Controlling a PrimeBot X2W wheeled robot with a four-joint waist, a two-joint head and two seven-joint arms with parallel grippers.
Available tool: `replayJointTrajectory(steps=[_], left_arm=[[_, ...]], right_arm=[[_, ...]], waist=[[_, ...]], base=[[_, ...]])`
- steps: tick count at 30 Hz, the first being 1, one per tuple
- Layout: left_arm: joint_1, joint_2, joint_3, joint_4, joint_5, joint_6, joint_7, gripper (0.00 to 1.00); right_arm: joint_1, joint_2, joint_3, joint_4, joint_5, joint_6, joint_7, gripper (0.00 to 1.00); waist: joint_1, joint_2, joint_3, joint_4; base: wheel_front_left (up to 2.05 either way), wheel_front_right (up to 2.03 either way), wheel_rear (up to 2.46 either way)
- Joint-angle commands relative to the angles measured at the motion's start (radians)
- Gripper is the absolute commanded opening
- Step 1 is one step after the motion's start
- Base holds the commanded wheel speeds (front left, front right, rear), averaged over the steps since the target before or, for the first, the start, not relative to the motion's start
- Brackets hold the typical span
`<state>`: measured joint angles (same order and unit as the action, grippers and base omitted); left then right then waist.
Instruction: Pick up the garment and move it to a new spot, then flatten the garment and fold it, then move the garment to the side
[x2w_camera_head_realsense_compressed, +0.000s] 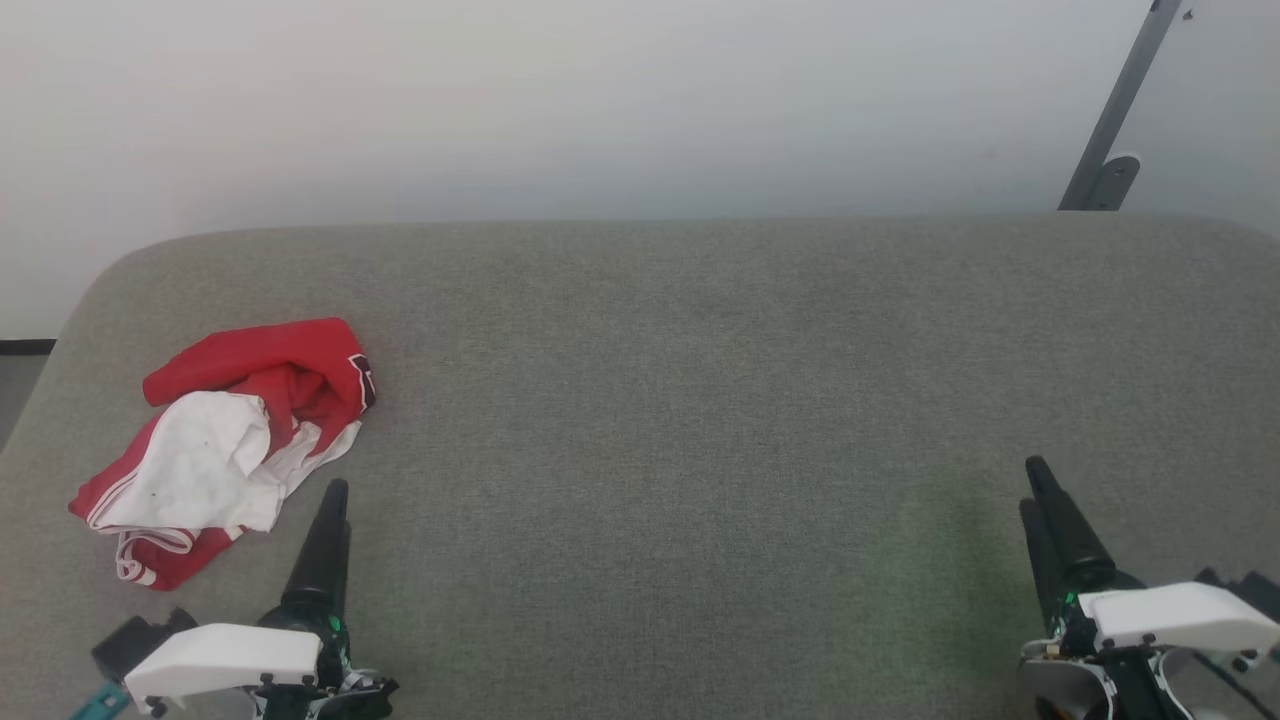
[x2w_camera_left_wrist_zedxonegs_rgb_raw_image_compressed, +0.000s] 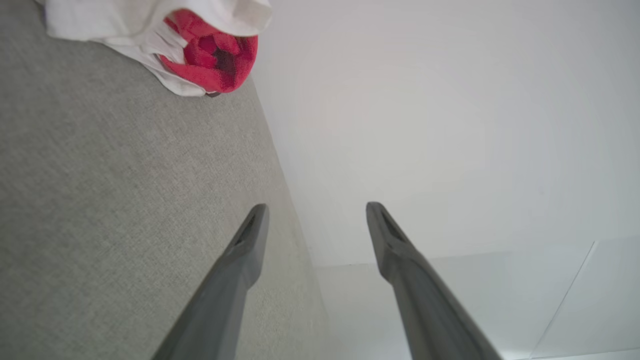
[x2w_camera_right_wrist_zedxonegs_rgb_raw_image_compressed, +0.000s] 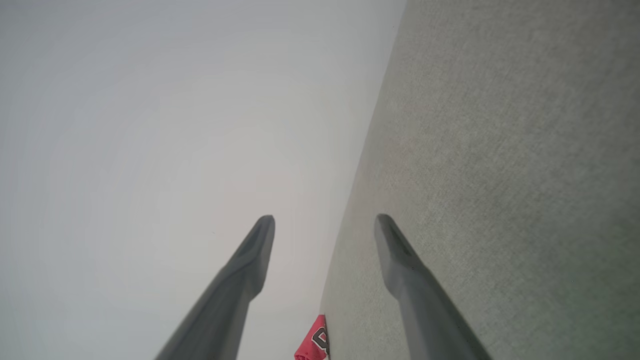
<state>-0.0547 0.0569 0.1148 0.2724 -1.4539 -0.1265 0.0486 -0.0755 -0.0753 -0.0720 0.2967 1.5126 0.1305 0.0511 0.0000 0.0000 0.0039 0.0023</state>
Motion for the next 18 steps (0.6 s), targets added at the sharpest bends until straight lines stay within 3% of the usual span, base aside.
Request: replayJointTrajectory(steps=[1, 18], left_arm=[[-0.027, 0.005, 0.01, -0.026, 0.057, -0.002, -0.014, 1.0], [-0.015, -0.005, 0.026, -0.084, 0.453, 0.0, -0.083, 1.0]], right_arm=[[-0.036, -0.015, 0.007, -0.016, -0.037, 0.0, -0.014, 1.0], [-0.061, -0.036, 0.02, -0.034, -0.429, 0.0, -0.086, 1.0]], waist=[[0.0, 0.0, 0.0, 0.001], [0.0, 0.0, 0.008, 0.004]], base=[[0.0, 0.0, 0.0], [0.0, 0.0, 0.0]])
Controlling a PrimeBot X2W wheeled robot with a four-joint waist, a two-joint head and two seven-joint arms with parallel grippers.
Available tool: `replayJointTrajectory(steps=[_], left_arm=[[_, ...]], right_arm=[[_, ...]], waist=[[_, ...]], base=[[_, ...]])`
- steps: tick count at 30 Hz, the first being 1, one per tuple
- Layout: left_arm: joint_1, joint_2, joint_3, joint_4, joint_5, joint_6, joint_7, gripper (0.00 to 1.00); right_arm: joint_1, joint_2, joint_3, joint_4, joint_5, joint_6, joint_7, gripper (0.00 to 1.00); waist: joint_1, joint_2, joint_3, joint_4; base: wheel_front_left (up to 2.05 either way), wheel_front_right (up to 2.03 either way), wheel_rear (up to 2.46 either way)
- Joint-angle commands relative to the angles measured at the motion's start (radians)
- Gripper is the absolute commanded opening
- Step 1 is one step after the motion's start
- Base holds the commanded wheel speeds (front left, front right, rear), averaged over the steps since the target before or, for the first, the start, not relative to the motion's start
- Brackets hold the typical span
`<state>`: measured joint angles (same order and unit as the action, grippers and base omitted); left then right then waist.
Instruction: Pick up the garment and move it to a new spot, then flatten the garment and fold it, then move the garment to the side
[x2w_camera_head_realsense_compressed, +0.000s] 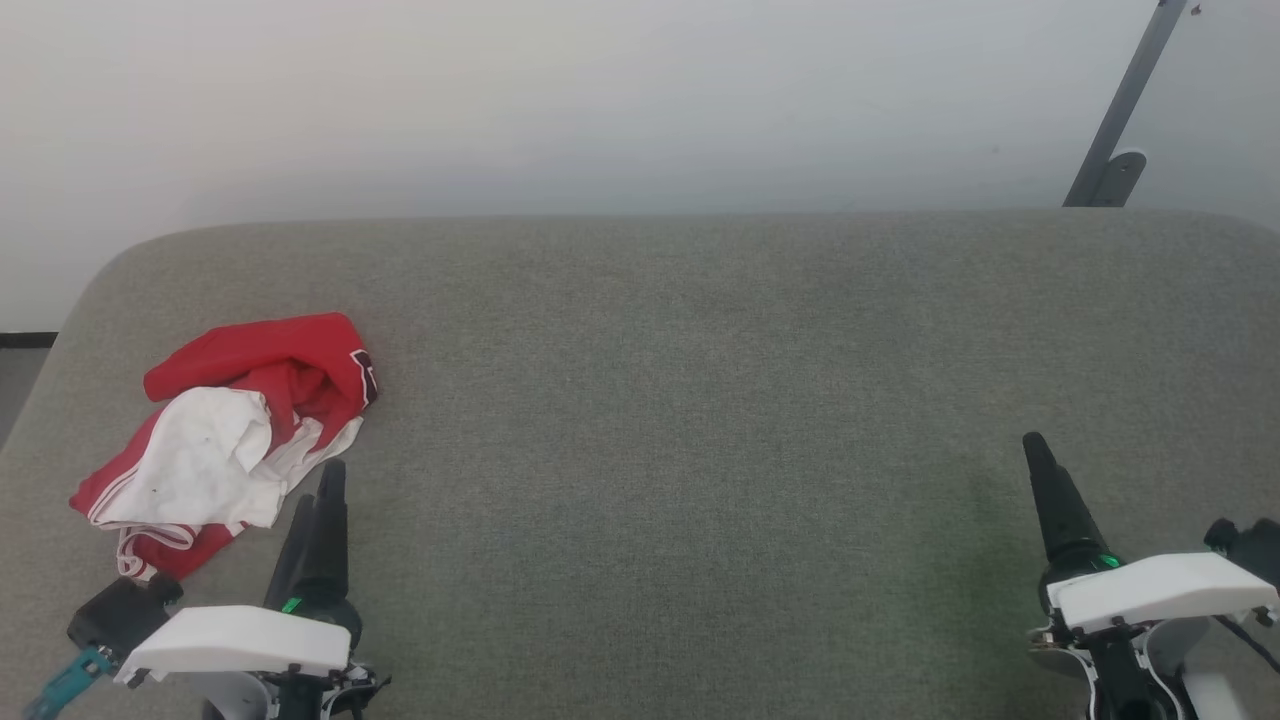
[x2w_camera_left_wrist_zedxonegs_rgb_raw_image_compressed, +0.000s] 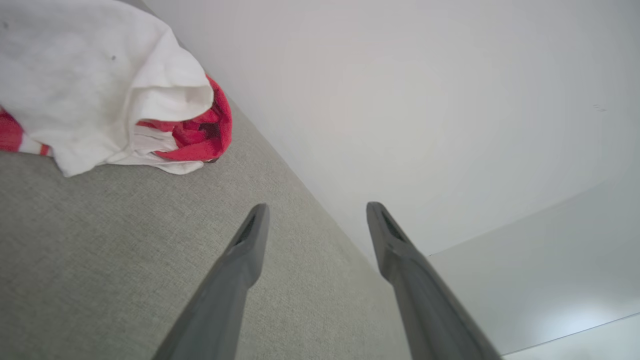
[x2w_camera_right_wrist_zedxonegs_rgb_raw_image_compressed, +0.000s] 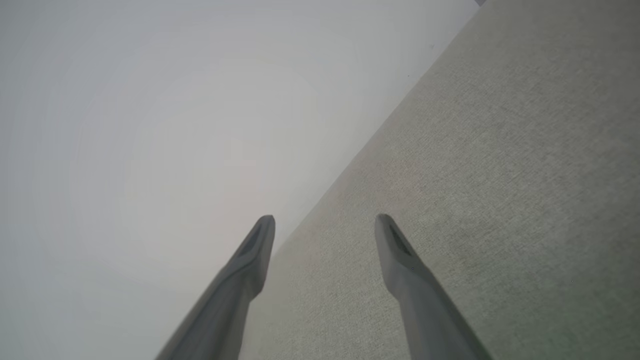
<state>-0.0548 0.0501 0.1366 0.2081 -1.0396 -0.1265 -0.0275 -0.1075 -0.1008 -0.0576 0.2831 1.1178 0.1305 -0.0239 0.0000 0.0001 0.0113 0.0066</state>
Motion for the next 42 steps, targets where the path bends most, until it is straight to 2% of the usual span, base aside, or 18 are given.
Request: replayJointTrajectory(steps=[1, 7, 13, 27, 42], left_arm=[[-0.013, 0.003, 0.003, -0.021, 0.065, 0.002, -0.011, 1.0], [-0.004, 0.022, -0.026, -0.03, 0.204, 0.027, -0.033, 1.0], [0.005, 0.05, -0.068, -0.044, 0.318, 0.074, -0.053, 1.0], [0.023, 0.099, -0.143, -0.081, 0.467, 0.166, -0.094, 1.0], [0.052, 0.141, -0.203, -0.128, 0.611, 0.241, -0.135, 1.0]], right_arm=[[-0.03, -0.012, 0.006, -0.023, -0.058, 0.0, -0.015, 1.0], [-0.032, -0.02, 0.009, -0.035, -0.181, 0.0, -0.037, 1.0], [-0.033, -0.024, 0.014, -0.049, -0.294, 0.0, -0.056, 1.0], [-0.029, -0.037, 0.023, -0.069, -0.51, 0.0, -0.097, 1.0], [-0.023, -0.041, 0.018, -0.077, -0.712, 0.0, -0.138, 1.0]], waist=[[0.0, -0.0001, 0.001, 0.0], [0.0, -0.0001, 0.004, 0.0], [0.0, -0.0001, 0.008, -0.001], [0.0, -0.0001, 0.01, 0.0], [0.0, -0.0001, 0.012, 0.003]], base=[[0.0, 0.0, 0.0], [0.0, 0.0, 0.0], [0.0, 0.0, 0.0], [0.0, 0.0, 0.0], [0.0, 0.0, 0.0]])
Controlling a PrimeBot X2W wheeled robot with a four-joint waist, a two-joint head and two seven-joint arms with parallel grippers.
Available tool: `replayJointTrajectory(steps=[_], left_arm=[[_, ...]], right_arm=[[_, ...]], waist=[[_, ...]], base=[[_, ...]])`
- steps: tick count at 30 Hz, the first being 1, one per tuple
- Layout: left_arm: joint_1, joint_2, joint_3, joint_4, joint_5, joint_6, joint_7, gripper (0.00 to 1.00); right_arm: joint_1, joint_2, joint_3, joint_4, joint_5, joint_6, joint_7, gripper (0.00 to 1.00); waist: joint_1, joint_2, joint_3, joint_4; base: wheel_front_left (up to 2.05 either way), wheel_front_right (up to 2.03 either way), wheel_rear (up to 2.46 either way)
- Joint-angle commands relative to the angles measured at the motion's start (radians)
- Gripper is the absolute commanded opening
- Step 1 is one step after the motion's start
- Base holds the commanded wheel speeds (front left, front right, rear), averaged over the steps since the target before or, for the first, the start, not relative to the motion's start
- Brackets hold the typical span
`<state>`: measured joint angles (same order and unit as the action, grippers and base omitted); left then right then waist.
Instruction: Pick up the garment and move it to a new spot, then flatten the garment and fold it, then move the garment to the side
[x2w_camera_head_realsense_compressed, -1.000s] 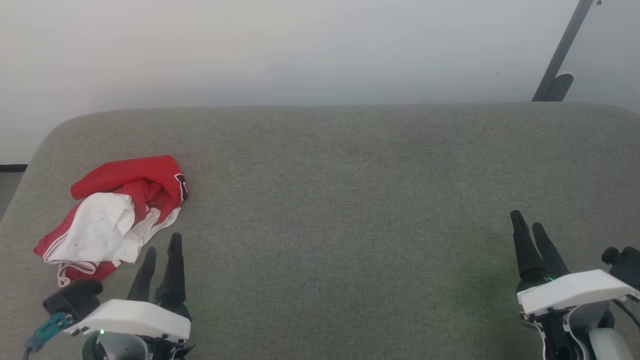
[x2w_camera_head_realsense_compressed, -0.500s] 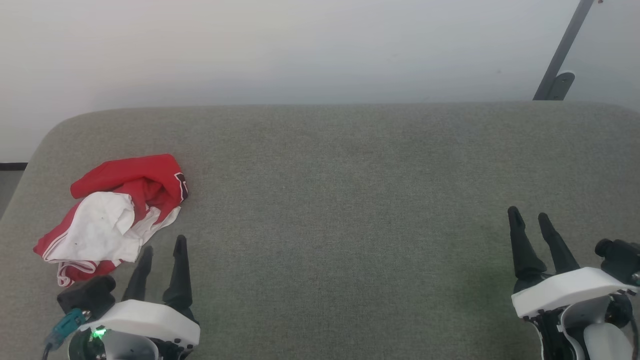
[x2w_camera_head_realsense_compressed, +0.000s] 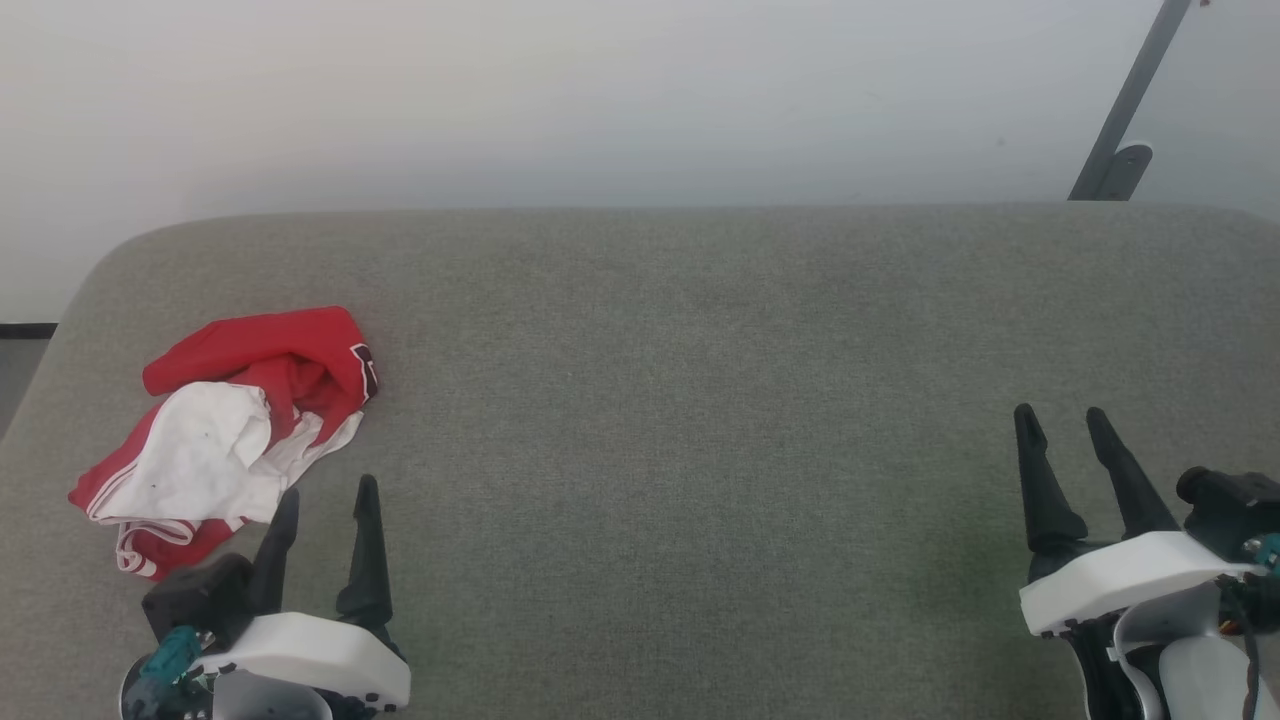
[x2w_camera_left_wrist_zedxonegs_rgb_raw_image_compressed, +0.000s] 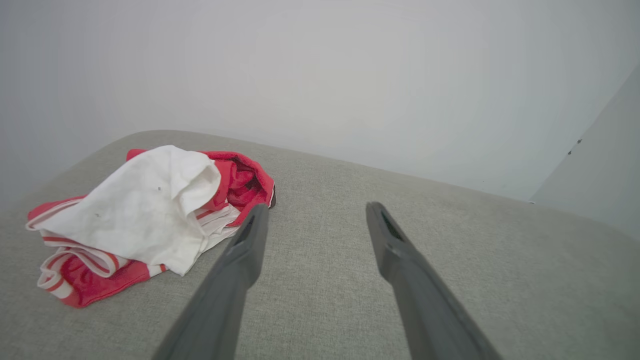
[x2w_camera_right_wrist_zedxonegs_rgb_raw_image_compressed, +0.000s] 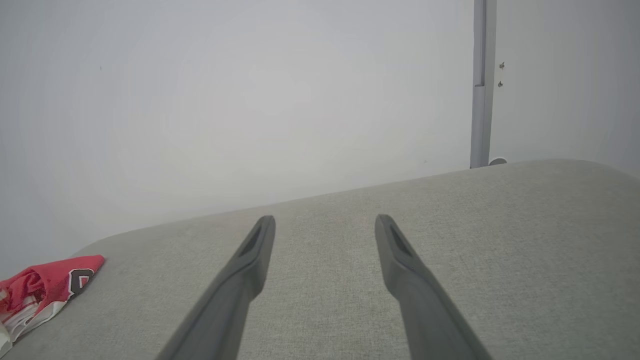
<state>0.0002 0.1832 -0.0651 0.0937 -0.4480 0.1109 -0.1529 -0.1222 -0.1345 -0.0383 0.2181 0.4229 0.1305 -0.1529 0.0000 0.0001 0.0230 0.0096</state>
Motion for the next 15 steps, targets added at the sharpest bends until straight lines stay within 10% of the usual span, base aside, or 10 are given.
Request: replayJointTrajectory(steps=[1, 15], left_arm=[[0.001, 0.008, -0.003, -0.016, 0.023, 0.006, -0.012, 1.0], [0.02, 0.009, 0.0, -0.016, 0.127, 0.003, -0.045, 1.0]], right_arm=[[-0.01, -0.007, -0.004, -0.014, -0.029, 0.0, -0.011, 1.0], [0.006, 0.008, -0.012, -0.016, -0.15, 0.0, -0.046, 1.0]], waist=[[0.0, -0.0001, 0.001, -0.001], [0.0, -0.0001, -0.001, -0.003]], base=[[0.0, 0.0, 0.0], [0.0, 0.0, 0.0]])
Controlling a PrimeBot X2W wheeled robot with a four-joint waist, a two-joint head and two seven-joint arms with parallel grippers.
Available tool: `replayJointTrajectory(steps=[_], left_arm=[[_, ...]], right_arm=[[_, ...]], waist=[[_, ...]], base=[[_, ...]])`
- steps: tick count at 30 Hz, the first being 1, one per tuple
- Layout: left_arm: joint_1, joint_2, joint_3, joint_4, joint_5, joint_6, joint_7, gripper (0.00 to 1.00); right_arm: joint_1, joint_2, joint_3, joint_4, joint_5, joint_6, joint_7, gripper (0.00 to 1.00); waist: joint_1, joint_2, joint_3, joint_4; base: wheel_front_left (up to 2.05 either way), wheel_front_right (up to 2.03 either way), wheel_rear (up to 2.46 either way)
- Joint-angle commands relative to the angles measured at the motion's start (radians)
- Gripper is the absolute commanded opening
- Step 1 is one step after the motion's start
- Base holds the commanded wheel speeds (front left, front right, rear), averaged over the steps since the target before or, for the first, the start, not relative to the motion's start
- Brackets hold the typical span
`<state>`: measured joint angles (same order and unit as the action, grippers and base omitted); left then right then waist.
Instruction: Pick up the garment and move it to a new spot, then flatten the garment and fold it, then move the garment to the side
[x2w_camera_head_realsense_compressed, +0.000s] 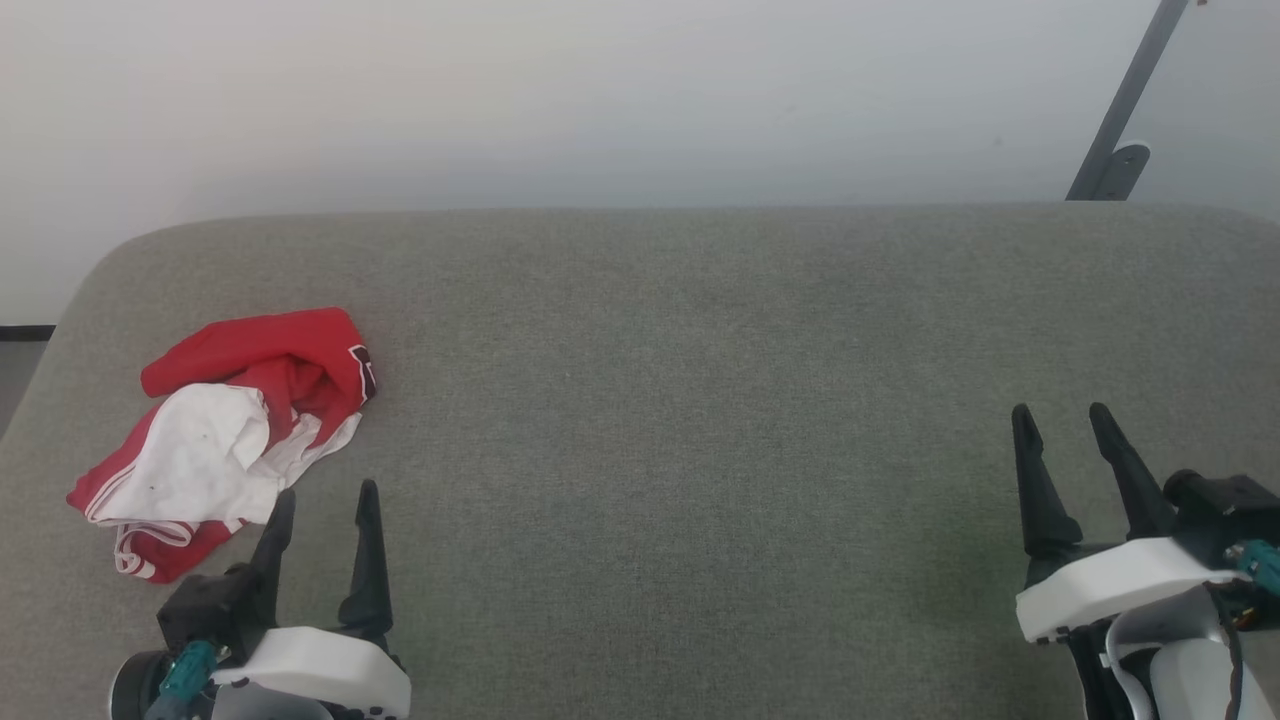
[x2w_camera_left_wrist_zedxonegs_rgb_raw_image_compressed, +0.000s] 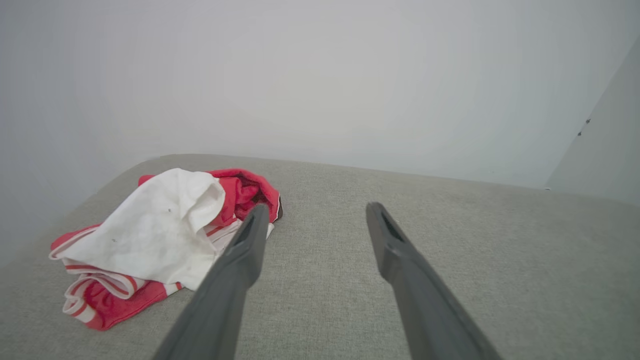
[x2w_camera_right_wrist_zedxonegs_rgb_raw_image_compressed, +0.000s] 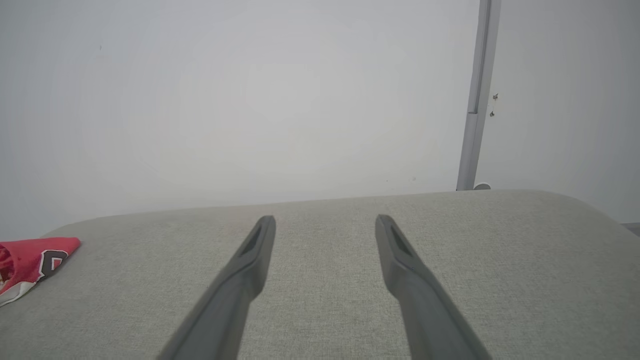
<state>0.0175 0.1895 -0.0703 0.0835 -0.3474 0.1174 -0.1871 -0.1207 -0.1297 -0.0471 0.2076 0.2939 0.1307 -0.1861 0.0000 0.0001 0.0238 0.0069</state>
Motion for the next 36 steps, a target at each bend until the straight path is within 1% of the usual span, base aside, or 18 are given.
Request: replayJointTrajectory(steps=[1, 9, 23, 36], left_arm=[[0.009, 0.002, 0.01, 0.001, 0.042, -0.009, -0.015, 1.0], [0.016, -0.007, 0.03, 0.026, 0.095, -0.024, -0.029, 1.0], [0.039, -0.033, 0.064, 0.003, 0.213, -0.044, -0.057, 1.0], [0.041, -0.055, 0.097, 0.004, 0.307, -0.077, -0.081, 1.0]], right_arm=[[0.004, 0.007, -0.005, -0.003, -0.025, 0.0, -0.015, 1.0], [0.005, 0.006, -0.008, 0.009, -0.067, 0.0, -0.031, 1.0], [0.013, 0.022, -0.032, -0.006, -0.139, 0.0, -0.057, 1.0], [0.022, 0.026, -0.044, -0.001, -0.204, 0.0, -0.082, 1.0]], waist=[[0.0, -0.0001, -0.002, -0.001], [0.0, -0.0001, -0.005, -0.003], [0.0, -0.0001, -0.002, 0.005], [0.0, -0.0001, 0.003, 0.008]], base=[[0.0, 0.0, 0.0], [0.0, 0.0, 0.0], [0.0, 0.0, 0.0], [0.0, 0.0, 0.0]])
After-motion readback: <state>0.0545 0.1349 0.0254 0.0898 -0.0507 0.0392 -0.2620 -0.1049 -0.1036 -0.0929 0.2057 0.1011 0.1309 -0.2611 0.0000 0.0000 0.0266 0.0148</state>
